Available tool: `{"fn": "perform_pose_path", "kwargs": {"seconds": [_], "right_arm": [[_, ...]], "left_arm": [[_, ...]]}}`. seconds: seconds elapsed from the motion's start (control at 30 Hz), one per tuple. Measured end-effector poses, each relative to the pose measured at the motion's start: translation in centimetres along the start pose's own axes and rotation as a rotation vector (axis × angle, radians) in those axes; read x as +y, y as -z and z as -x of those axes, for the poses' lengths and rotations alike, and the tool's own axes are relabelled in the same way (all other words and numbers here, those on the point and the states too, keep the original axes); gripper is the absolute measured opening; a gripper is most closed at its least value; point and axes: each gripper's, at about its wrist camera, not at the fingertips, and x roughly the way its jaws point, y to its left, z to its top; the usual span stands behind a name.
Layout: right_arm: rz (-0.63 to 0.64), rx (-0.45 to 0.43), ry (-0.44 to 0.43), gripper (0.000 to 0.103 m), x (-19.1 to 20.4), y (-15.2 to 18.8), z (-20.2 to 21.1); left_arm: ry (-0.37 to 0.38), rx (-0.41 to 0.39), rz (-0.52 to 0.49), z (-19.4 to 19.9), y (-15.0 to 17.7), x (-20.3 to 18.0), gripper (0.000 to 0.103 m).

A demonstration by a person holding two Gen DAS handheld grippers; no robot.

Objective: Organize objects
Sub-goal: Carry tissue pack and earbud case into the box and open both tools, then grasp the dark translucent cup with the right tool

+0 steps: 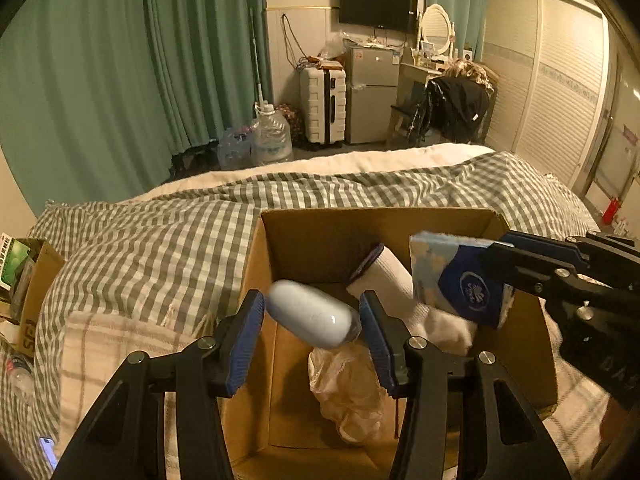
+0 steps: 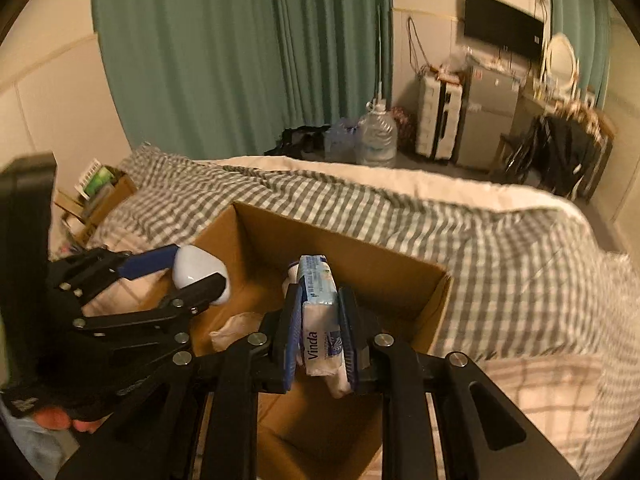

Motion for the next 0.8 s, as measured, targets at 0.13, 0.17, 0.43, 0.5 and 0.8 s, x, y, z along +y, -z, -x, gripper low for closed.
{"fn": "perform_pose_path", "kwargs": {"seconds": [0.13,0.17,0.43,0.5,0.8], "right_arm": [[-0.034,-0.069,0.011,0.066,-0.6,-0.7,3.1],[-0.034,-0.090,0.018,0.066,-0.5,-0.9,4.3],[0.021,-0.171,0.143,0.077,0.6,-1.2,15.7],[0.018,-0.187,0.157,0.079,0.9,-0.5,18.6],[0.034,-0.183,0.190,0.081,3.0,5.9,23.9]], "left_arm": [[-0.030,-0.052,-0.029,2.6,-1.1,-0.5,0.088],[-0.046,-0.072,-0.029,3.5,-1.3,-0.4,0.094],[-0.025,-0.101,0.029,11.7,-1.6,-0.2,0.094],[-0.023,-0.099,0.049,13.4,-1.0,0.0,0.094],[-0.032,-0.085,0.079,19.5,5.4,0.7,0.094]]}}
